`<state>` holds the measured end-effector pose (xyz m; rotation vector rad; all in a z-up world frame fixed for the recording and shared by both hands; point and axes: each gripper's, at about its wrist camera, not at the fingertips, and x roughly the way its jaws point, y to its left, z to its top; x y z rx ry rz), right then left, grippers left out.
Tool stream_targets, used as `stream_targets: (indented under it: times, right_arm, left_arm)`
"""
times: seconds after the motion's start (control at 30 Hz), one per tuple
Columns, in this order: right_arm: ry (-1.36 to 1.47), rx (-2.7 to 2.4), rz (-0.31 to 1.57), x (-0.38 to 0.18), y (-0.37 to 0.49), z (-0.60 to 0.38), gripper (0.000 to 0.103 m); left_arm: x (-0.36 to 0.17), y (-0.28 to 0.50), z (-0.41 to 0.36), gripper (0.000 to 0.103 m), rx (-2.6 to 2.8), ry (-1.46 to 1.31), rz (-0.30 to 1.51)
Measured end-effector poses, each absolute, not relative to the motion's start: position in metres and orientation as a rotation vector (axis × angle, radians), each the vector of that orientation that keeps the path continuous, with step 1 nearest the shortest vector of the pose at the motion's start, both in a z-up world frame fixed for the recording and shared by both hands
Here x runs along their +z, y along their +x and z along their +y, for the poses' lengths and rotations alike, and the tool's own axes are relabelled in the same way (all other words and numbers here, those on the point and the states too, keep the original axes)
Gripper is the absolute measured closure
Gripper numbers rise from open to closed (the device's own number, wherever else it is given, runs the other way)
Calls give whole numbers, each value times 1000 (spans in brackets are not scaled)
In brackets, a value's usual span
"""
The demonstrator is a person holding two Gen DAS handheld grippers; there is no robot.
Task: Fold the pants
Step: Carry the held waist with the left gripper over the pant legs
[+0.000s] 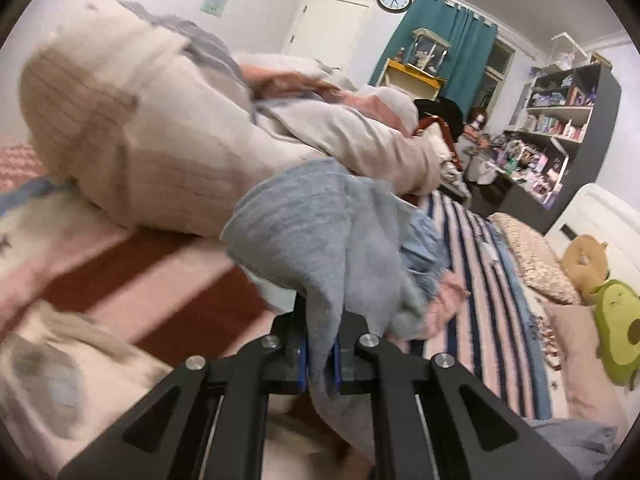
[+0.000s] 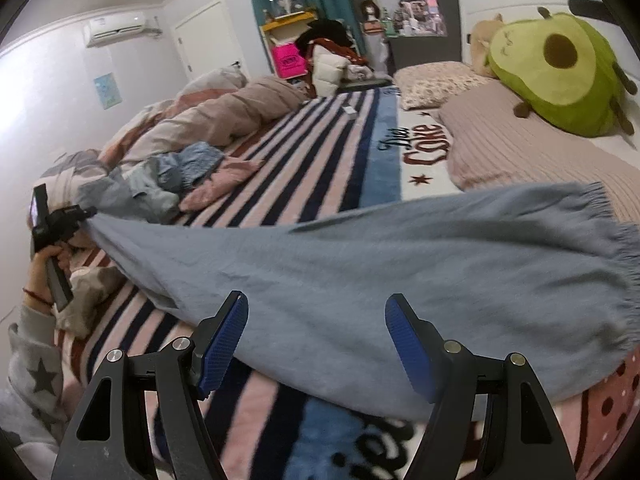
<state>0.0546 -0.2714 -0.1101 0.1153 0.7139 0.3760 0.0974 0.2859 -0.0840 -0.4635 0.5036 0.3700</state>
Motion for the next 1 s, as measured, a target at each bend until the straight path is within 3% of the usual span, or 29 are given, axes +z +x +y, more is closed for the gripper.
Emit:
stream_targets:
  times: [0.27,0.57,0.8,1.0]
  right_arm:
    - [115,426,699,-104,36,-251,35]
    - [152,421,661,-98,20,-275,35]
    - [201,383,660,-105,5,-306,35]
    - [220,343,677,-110,0,-326,35]
  left_arm:
    - [-67,92,265,96,274,-389,508]
    - [-34,116,124,97,-19,-181,480]
    - [-103,137,-4,97,-283,-51,681]
    - [-153,143,-44,95,-344,-36,835]
